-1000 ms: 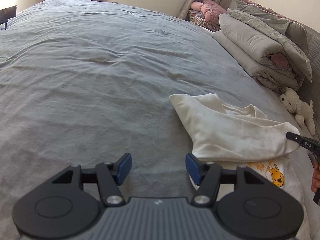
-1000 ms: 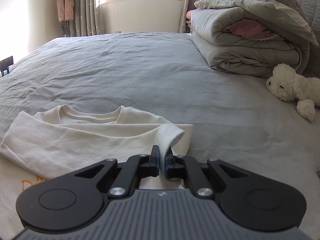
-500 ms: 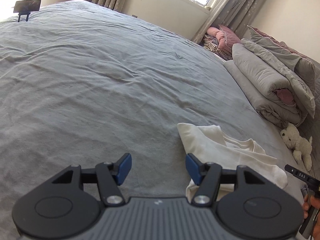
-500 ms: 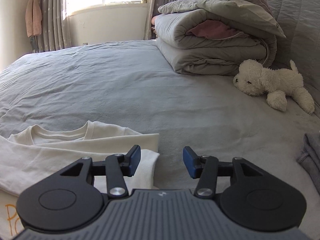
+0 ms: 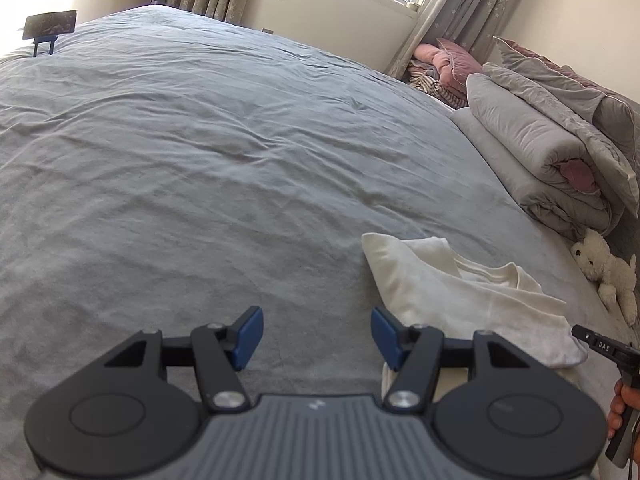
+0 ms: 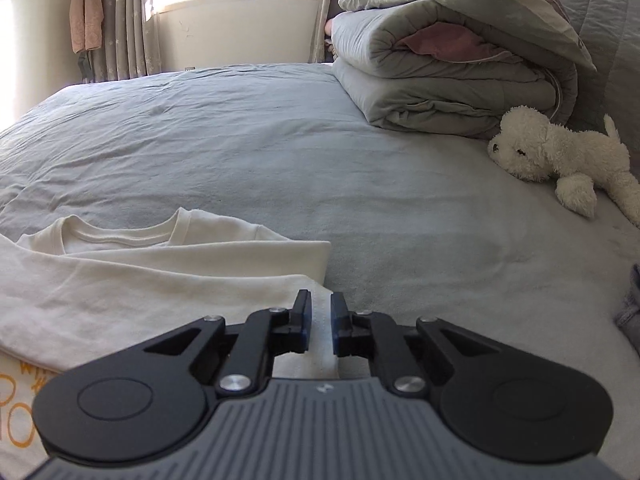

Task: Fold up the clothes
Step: 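Lay the sleeve down with the right gripper and open it, then pinch the shirt edge with the left gripper while the right gripper pinches the hem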

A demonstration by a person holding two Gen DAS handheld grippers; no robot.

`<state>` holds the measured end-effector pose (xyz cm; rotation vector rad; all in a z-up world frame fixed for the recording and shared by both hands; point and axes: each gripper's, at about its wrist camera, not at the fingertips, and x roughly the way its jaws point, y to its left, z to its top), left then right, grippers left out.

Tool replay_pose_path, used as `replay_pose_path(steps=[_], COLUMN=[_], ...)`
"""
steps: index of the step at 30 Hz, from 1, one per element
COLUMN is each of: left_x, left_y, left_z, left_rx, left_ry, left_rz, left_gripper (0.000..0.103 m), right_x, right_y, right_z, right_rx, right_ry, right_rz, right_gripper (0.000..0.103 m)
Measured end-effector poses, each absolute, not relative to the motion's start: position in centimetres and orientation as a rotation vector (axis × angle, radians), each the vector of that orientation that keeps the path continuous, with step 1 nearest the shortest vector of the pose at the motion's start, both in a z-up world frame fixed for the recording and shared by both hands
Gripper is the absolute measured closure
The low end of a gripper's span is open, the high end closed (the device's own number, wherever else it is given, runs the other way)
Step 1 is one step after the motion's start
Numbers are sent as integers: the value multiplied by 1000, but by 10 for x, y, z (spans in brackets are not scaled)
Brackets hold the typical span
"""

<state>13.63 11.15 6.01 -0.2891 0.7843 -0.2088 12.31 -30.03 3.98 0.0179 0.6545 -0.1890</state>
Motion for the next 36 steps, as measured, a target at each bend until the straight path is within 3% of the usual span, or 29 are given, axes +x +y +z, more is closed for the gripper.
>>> replay_pose_path(steps=[3,4,7,11,17,18,19,20,21,23,28,36], left_x=[135,134,133,130,138,139,140,141,141,140,141,145], left_y=[104,101,91,77,63,61,58,56,55,54,64,76], left_z=[56,54,49,47,34,31,26,22,21,20,19,13], left_rx=[-281,-279,-279,-214,-217,-216,-212,-207,-203,-201,-297,-404], left_ry=[796,800,801,753,753,756,770,790,795,801,839,884], left_rz=[-230,-239,-268,-303,-327,-331,-341,-352,-358,-371,-346,-324], left_gripper=[42,42,41,33,33,40,51,77,83,89,90,89], right_x=[131,134,156,198,235,238,240,243,243,242,241,243], right_y=[-274,-261,-215,-146,-74,-67,-61,-54,-55,-59,-71,-55], right_z=[55,59,70,78,64,60,56,52,51,49,46,20], right_rx=[-16,-18,-29,-86,-201,-225,-249,-273,-257,-207,-85,-188], right_ry=[618,615,637,660,758,779,800,821,815,792,734,692], right_rz=[-104,-47,174,442,659,665,671,677,660,617,509,499], right_gripper=[90,79,69,69,68,68,80,90,90,98,99,98])
